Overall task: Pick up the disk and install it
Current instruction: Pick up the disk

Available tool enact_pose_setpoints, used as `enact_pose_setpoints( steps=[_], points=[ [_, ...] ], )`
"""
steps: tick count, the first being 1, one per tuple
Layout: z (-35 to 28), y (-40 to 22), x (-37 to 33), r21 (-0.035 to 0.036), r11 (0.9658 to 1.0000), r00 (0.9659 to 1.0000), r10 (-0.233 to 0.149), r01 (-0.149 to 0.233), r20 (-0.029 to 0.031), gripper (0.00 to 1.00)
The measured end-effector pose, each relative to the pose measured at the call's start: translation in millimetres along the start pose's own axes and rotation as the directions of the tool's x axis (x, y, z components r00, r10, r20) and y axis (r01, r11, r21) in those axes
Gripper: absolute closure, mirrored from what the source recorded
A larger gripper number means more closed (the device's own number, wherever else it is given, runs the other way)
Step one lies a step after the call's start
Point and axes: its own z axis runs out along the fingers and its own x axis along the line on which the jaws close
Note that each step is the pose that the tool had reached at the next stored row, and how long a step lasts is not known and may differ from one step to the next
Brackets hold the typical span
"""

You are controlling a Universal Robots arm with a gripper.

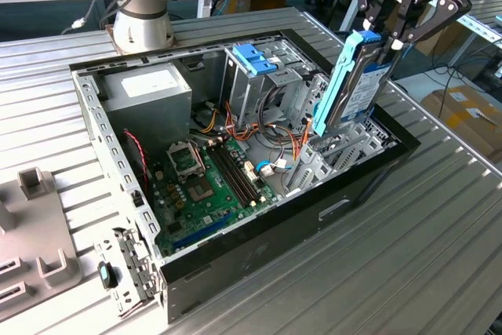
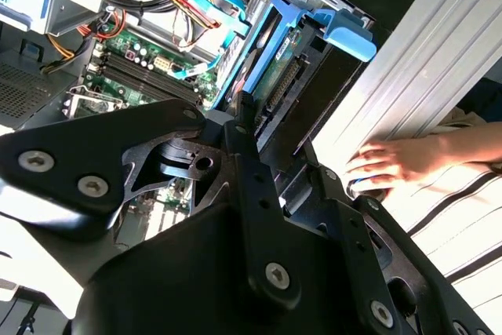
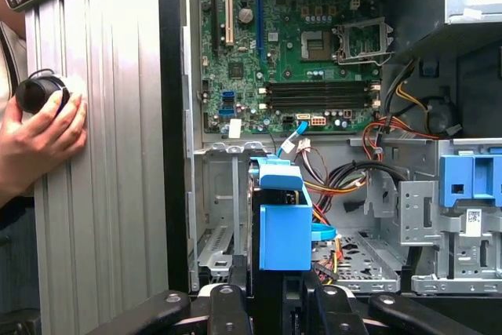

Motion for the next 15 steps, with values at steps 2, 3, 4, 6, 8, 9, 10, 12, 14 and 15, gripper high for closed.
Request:
enact_pose_setpoints(
  steps=[2, 3, 4, 6, 8, 9, 10, 12, 14, 15],
  points=[
    [1.8, 0.1, -0.1, 0.0, 1.0, 1.0, 0.0, 0.0, 0.0001, 0.65],
    [1.8, 0.1, -0.1, 0.0, 1.0, 1.0, 0.0, 0.0, -0.0001, 0.65],
    [1.8, 0.1, -0.1, 0.0, 1.0, 1.0, 0.0, 0.0, -0.0001, 0.65],
    [1.9, 0.1, -0.1, 0.0, 1.0, 1.0, 0.0, 0.0, 0.0, 0.65],
    [2.0, 0.1, -0.1, 0.0, 1.0, 1.0, 0.0, 0.0, 0.0, 0.65],
    [2.3, 0.0, 0.2, 0.0, 1.0, 1.0, 0.0, 0.0, 0.0002, 0.65],
    [2.4, 0.0, 0.4, 0.0, 1.0, 1.0, 0.0, 0.0, 0.0003, 0.65],
    [2.7, 0.0, 0.6, 0.0, 1.0, 1.0, 0.0, 0.0, 0.0, 0.65],
    [3.0, 0.0, 0.7, 0.0, 1.0, 1.0, 0.0, 0.0, 0.0, 0.65],
    [3.2, 0.0, 0.7, 0.0, 1.0, 1.0, 0.0, 0.0, 0.0, 0.65]
  ],
)
